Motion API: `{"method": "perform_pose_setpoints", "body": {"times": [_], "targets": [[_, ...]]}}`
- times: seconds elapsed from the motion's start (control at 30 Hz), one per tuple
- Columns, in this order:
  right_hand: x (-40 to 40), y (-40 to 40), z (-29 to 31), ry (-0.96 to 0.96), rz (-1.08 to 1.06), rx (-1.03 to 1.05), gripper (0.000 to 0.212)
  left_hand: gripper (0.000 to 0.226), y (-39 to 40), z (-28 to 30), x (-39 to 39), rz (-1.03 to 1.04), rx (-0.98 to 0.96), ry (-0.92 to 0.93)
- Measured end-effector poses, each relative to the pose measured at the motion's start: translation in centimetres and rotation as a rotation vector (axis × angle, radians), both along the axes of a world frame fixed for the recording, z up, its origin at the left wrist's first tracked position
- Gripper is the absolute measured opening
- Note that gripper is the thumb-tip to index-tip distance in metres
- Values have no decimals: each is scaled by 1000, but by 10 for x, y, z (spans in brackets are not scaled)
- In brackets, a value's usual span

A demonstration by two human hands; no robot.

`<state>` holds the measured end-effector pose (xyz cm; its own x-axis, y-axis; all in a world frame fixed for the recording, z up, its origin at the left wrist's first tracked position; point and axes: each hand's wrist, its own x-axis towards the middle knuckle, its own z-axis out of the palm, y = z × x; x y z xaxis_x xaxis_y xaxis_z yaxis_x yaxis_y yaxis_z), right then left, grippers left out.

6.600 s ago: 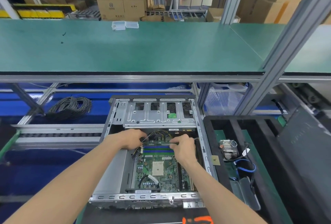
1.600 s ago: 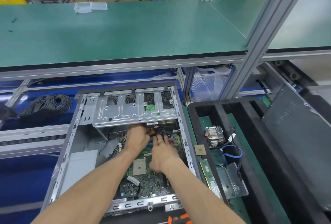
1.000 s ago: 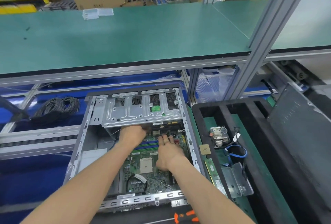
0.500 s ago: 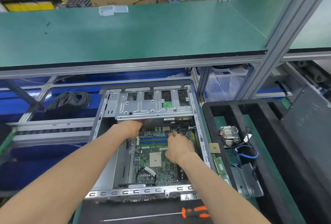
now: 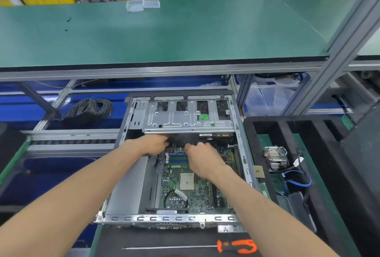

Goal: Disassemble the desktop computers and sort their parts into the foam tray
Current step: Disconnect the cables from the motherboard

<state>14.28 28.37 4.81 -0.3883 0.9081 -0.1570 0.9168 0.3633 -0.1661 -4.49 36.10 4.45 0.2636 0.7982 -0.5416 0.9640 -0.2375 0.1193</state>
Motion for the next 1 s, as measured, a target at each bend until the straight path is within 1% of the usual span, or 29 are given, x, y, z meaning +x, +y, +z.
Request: {"method": "perform_pose_setpoints", "body": {"times": [0.07,0.17,0.23,0.27,0.33,0.4,0.53,0.6,0.7,0.77,0.83,0.9,0.93,1.0], "targets": [[-2,0,0,15,-36,-11,27,44,0,2,-4,19,-41,-13],[0,-5,-5,14,-93,-96,19,57,-1,6,-9,57,-133,-86],[3,-8,-9,18,-143,-125,21,59,-2,9,-11,58,-191,-101],[4,-8,-9,28,-167,-128,26,60,-2,11,-12,47,-217,-80],[6,-9,-9,32,-198,-124,34,64,-1,11,-12,18,-260,26],[8,-10,-8,-4,-207,-139,40,65,-1,11,-12,13,-293,129],[13,-16,-5,-111,-180,-238,37,43,-2,15,-5,0,-306,201],[15,-18,-5,-153,-149,-299,39,44,-3,16,0,-6,-290,219],[20,-23,-5,-137,-126,-359,53,53,-11,17,13,-53,-250,196],[23,-25,-2,-108,-128,-301,49,46,-17,19,21,-190,-155,168],[24,-26,1,-61,-114,-257,38,31,-26,23,29,-268,-19,122],[25,-28,4,-4,-103,-325,33,23,-38,25,41,-303,84,79],[26,-30,4,1,-95,-371,31,22,-44,25,48,-314,63,24],[29,-33,4,-34,-93,-404,26,24,-55,22,61,-342,-98,-88]]}}
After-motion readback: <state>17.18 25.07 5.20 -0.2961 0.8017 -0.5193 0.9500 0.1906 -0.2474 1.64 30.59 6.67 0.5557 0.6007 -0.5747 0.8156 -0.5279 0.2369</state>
